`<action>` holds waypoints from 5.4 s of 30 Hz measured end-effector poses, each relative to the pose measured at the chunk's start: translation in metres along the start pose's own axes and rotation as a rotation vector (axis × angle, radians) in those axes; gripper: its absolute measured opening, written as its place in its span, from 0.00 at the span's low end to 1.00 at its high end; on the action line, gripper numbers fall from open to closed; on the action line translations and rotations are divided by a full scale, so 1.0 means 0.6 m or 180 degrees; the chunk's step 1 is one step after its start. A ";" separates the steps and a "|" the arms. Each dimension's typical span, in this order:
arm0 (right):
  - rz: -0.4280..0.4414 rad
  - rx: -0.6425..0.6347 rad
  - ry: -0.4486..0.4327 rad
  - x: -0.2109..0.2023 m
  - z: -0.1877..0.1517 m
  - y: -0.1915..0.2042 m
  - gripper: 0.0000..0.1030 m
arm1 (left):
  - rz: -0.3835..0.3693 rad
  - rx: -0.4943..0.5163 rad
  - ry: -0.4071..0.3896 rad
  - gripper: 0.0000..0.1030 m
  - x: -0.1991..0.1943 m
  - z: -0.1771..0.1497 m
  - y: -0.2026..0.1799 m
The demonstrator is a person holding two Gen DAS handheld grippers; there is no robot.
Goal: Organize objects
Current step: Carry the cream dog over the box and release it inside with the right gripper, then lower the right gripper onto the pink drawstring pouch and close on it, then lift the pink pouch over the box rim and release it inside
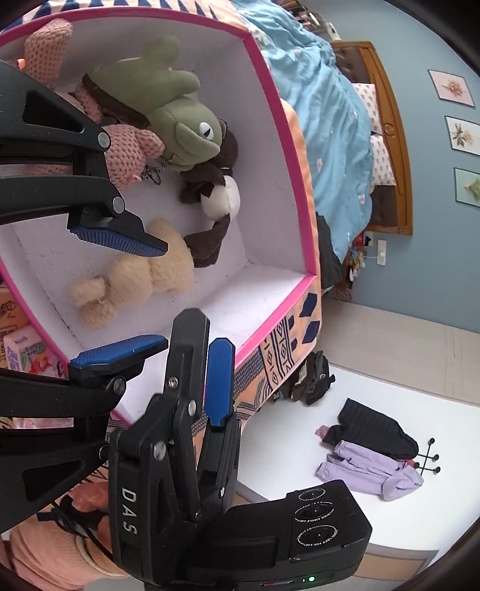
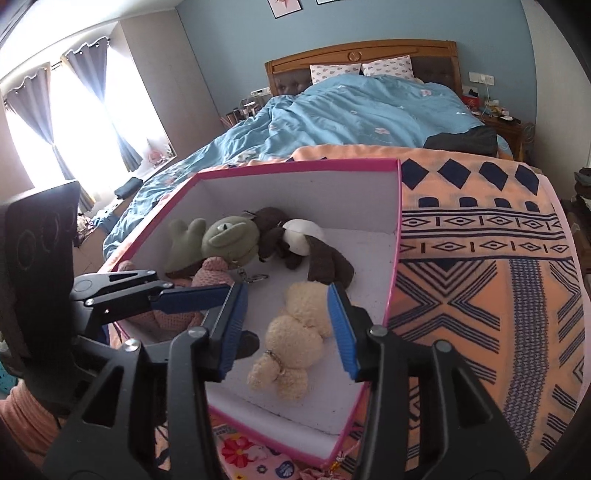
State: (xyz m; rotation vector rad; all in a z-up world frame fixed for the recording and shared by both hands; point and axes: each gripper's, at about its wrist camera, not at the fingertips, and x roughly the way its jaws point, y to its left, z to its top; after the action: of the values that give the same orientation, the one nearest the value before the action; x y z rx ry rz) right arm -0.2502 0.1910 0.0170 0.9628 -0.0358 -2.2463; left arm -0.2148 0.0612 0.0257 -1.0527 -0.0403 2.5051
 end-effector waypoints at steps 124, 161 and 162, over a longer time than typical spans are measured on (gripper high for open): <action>0.0543 0.0550 -0.0309 -0.192 -0.226 -0.016 0.29 | -0.1093 0.0291 0.0106 0.58 -0.089 -0.188 -0.154; 0.0297 -0.0140 -0.0632 -0.075 0.055 0.024 0.30 | -0.0132 0.0159 -0.0184 0.37 -0.039 0.036 -0.038; 0.0264 -0.0141 -0.0585 -0.063 0.060 0.020 0.30 | -0.0100 0.0132 -0.0150 0.37 -0.030 0.039 -0.033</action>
State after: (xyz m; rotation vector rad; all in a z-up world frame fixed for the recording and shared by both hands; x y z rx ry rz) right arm -0.2475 0.1963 0.0703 0.7164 -0.1051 -2.2425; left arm -0.2123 0.0752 0.0581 -0.9693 -0.0186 2.4913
